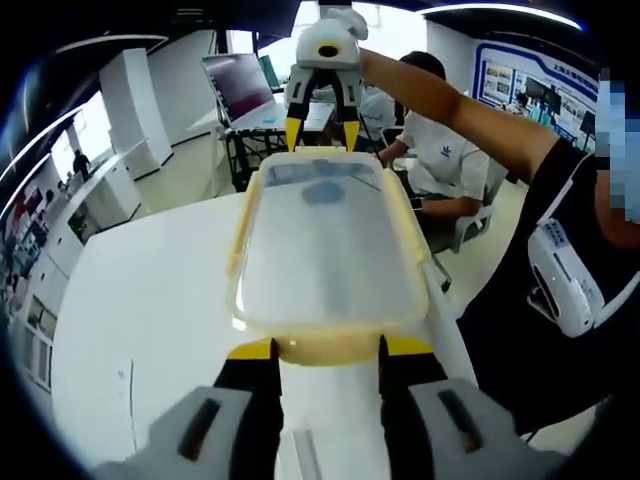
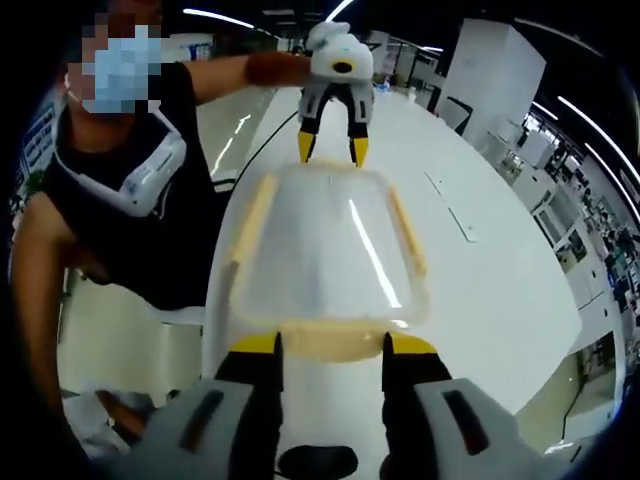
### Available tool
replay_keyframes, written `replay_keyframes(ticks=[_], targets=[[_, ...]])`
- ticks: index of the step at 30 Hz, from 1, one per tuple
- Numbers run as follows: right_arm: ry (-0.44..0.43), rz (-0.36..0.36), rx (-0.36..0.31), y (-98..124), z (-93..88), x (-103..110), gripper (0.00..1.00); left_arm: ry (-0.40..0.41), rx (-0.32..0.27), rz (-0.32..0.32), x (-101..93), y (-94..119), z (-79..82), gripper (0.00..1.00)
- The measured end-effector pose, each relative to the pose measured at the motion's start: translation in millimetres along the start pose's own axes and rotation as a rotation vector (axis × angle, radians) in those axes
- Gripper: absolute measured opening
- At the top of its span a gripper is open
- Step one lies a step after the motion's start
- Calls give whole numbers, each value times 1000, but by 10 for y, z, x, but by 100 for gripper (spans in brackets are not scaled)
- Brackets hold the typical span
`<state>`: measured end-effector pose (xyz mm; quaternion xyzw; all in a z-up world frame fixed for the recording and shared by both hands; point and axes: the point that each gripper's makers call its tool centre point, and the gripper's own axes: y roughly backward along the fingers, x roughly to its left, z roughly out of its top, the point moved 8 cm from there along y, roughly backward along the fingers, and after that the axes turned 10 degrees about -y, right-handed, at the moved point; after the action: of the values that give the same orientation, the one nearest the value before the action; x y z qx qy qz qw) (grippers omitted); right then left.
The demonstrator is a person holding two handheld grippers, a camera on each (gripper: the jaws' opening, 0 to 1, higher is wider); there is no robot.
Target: Snap each plastic latch of the storage box into its locked position after aligning the lid with the box until every specified latch is closed and the lid sits flush.
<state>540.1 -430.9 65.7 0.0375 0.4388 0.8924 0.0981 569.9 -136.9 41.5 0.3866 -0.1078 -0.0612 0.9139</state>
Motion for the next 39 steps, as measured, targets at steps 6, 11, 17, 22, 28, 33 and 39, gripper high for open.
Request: replay_keyframes(ticks=[6,11,17,22,28,33,39], targets=[[1,-19,13,6,-23,39,35,-13,3,3,9,-18,35,34],[5,-22,22,26,-25,46,35,-9,-6,1,-14,-10,38,34],[12,-20,26,-26,38,72,35,-1,-11,3,-55,31,-9,34],[10,-12,33,-96,79,91,35,7,-11,6,-99,76,-67,34],[9,-4,33,-165,127,122,35,13,-20,3,-114,116,-130,34],[10,9,32,-237,182,145,35,23,-22,-2,-139,170,-192,34],[7,20,26,-340,216,98,35,26,-28,14,-173,216,-295,34]])
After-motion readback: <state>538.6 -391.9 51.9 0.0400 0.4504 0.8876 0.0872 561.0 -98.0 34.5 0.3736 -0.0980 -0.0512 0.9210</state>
